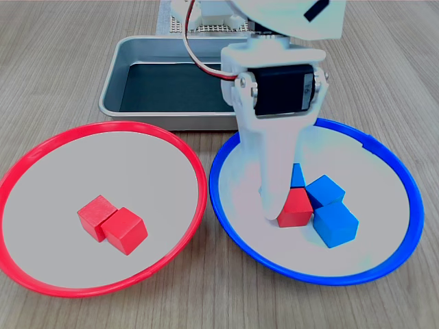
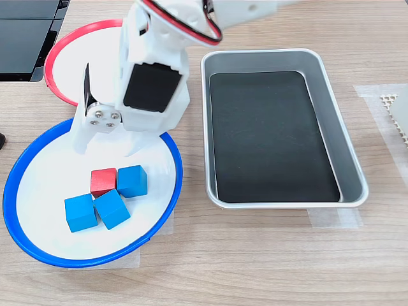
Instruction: Relocate any red block in the blue dish to the red dish, correcting any misplacement.
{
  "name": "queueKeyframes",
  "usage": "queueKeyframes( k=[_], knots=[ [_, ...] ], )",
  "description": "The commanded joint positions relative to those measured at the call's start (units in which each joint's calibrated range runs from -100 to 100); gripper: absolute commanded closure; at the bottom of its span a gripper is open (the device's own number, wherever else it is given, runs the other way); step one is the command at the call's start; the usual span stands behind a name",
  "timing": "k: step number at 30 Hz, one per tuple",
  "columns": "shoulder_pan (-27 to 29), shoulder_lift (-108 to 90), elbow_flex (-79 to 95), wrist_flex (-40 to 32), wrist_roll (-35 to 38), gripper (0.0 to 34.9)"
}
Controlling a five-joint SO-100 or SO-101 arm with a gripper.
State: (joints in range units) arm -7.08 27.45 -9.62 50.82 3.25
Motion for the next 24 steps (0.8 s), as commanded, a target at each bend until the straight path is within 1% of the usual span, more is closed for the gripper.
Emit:
queueKeyframes(
  k=[1,4,10,24],
  knots=[
    [-0.03,-0.29,-0.17,-0.75,-0.39,18.6],
    [-0.21,0.22,-1.17,0.73,-1.32,17.4],
    [-0.69,2.70,-7.54,5.77,-2.78,17.6],
    [-0.69,8.50,-20.56,12.37,-3.22,17.7]
  ],
)
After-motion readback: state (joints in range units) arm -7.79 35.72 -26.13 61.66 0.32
